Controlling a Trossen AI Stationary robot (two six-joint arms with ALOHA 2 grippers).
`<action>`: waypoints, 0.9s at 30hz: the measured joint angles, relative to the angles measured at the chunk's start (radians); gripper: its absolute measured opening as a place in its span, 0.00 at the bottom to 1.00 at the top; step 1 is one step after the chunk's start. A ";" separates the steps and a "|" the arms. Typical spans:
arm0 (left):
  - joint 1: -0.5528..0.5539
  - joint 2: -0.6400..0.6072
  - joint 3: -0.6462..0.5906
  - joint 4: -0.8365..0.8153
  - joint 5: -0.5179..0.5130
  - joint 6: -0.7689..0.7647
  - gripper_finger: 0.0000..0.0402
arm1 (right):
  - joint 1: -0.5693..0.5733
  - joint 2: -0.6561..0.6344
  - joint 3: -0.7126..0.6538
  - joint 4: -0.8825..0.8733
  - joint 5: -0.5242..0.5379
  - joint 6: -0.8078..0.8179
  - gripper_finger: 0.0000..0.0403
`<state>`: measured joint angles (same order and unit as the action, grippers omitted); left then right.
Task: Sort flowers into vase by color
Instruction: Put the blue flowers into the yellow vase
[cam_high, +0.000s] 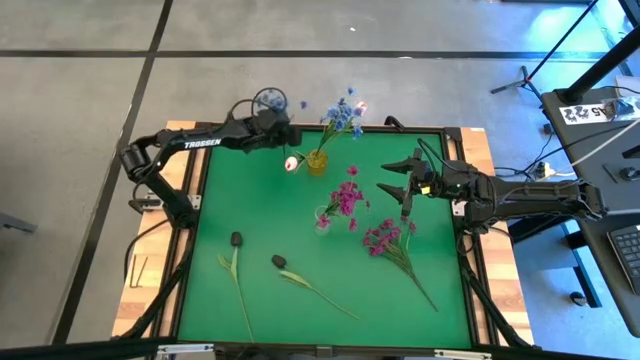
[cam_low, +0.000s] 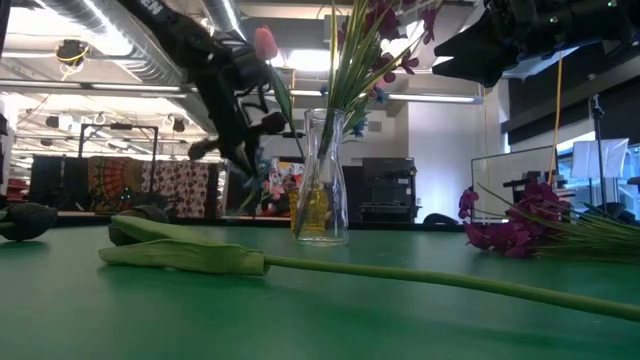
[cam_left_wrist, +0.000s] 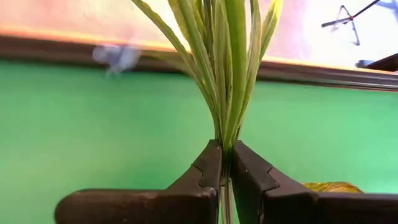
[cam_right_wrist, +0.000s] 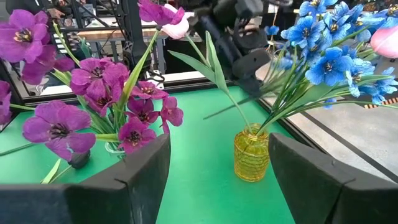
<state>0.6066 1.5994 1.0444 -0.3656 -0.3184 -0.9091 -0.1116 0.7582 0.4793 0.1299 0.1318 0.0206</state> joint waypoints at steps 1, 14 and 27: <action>-0.002 0.000 0.021 -0.028 -0.016 0.013 0.04 | 0.000 0.000 0.000 0.000 0.000 0.000 0.67; -0.020 -0.176 0.125 -0.118 -0.183 0.210 0.03 | 0.000 0.000 0.000 0.001 0.014 0.000 0.67; -0.160 -0.369 0.109 0.170 -0.056 0.636 0.03 | 0.000 0.000 0.000 0.002 0.045 -0.006 0.67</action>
<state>0.4470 1.2304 1.1538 -0.1955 -0.3748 -0.2733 -0.1116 0.7579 0.4793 0.1323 0.1764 0.0151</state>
